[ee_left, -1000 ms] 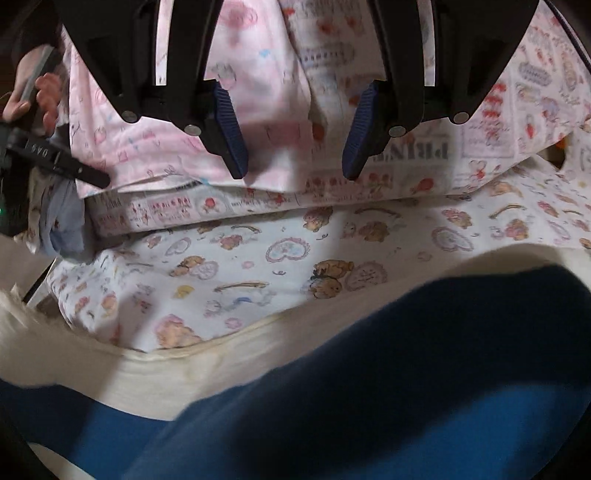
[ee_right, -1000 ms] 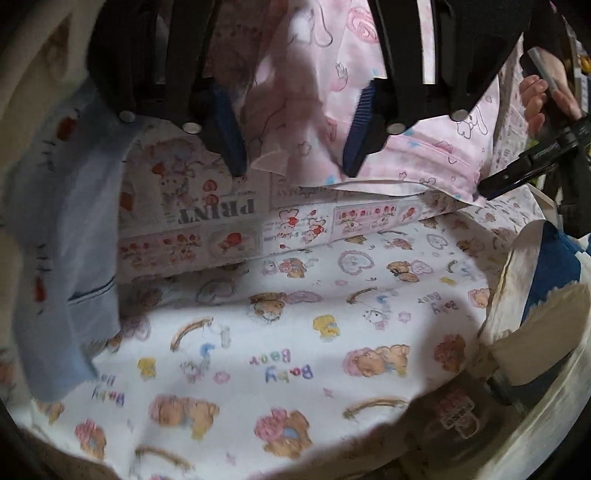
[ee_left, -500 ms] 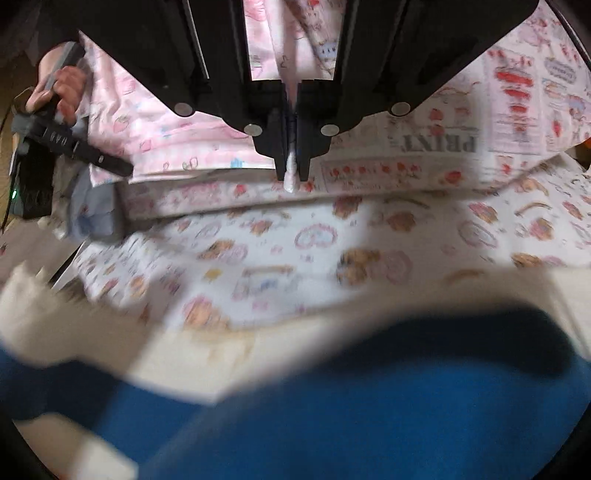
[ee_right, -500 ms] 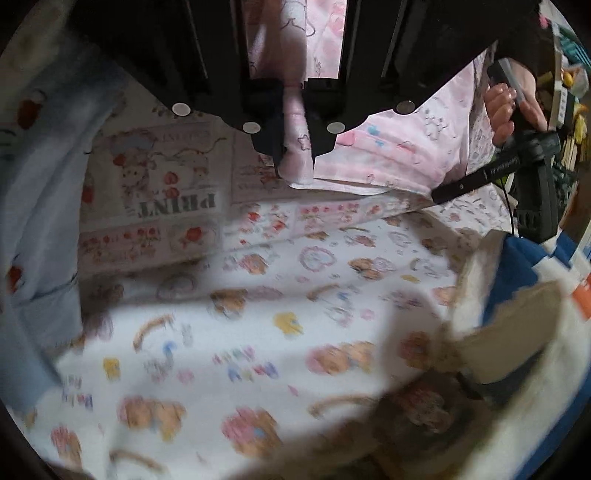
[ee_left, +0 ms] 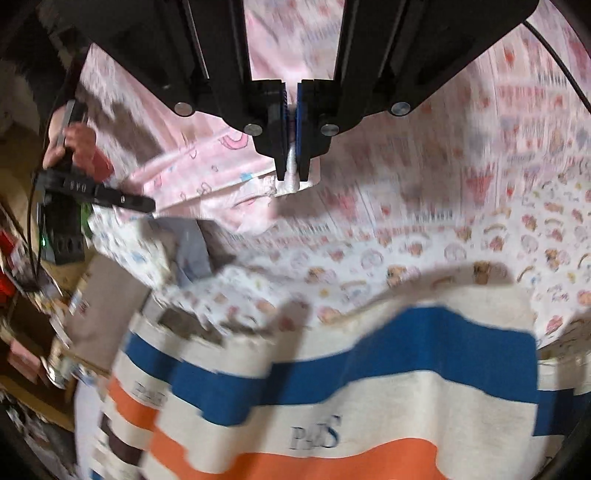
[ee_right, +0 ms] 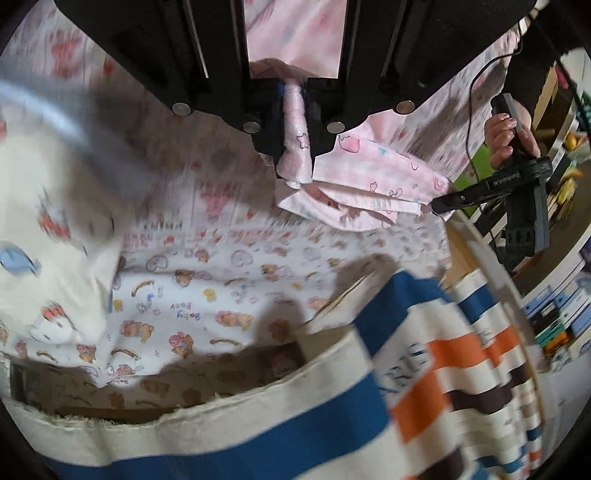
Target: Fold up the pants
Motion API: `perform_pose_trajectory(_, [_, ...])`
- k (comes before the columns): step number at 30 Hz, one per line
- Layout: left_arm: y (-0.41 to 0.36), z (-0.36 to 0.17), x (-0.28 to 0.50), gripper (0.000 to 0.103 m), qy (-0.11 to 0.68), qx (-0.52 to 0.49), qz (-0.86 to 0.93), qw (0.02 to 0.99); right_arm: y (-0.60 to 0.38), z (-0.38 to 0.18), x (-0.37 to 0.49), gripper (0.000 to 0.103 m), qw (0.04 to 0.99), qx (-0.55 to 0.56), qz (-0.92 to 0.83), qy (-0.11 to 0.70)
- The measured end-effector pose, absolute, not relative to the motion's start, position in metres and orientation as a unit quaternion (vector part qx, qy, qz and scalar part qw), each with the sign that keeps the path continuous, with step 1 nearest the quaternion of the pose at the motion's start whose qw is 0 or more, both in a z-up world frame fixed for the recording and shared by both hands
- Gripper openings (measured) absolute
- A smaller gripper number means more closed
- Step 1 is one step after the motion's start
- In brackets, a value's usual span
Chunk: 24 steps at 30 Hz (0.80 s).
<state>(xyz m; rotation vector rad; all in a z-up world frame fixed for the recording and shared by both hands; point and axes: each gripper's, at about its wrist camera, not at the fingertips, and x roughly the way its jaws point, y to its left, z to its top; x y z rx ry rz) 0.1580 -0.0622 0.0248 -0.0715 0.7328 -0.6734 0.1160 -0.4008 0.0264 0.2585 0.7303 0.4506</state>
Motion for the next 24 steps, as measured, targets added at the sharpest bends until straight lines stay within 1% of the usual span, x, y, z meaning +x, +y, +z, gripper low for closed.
perform_pose_trajectory(3, [-0.063,0.012,0.135,0.002,0.358,-0.019,-0.316,0.878,-0.395,0.016,0.094,0.006,0.899,0.112,0.217,0.364])
perform_pose_trajectory(11, [-0.067,-0.028,0.126,0.004,0.408,-0.001,-0.3,0.862,-0.389,-0.014,0.086,0.006,0.894,0.102,0.194,0.392])
perform_pose_trajectory(13, [-0.068,-0.025,0.117,0.011,0.395,0.008,-0.307,0.866,-0.392,-0.015,0.081,0.014,0.893,0.1,0.191,0.394])
perform_pose_trajectory(14, [-0.068,-0.019,0.111,0.021,0.385,0.014,-0.314,0.868,-0.395,-0.013,0.077,0.025,0.895,0.101,0.19,0.392])
perform_pose_trajectory(15, [-0.068,-0.014,0.106,0.029,0.371,0.017,-0.318,0.872,-0.398,-0.011,0.073,0.041,0.897,0.104,0.188,0.386])
perform_pose_trajectory(17, [-0.069,0.0,0.094,0.036,0.349,0.021,-0.329,0.877,-0.409,-0.001,0.061,0.057,0.91,0.113,0.174,0.359])
perform_pose_trajectory(20, [-0.076,0.016,0.084,0.041,0.329,0.027,-0.335,0.882,-0.419,0.011,0.052,0.056,0.913,0.129,0.17,0.347])
perform_pose_trajectory(21, [-0.08,0.018,0.084,0.042,0.328,0.031,-0.335,0.883,-0.422,0.013,0.051,0.055,0.912,0.142,0.169,0.345])
perform_pose_trajectory(22, [-0.087,0.017,0.085,0.042,0.333,0.04,-0.327,0.883,-0.423,0.015,0.051,0.051,0.91,0.15,0.168,0.347])
perform_pose_trajectory(23, [-0.093,0.014,0.088,0.042,0.344,0.05,-0.315,0.883,-0.421,0.015,0.052,0.044,0.908,0.151,0.167,0.353])
perform_pose_trajectory(24, [-0.098,0.009,0.091,0.042,0.355,0.057,-0.305,0.882,-0.418,0.013,0.054,0.044,0.904,0.147,0.171,0.362])
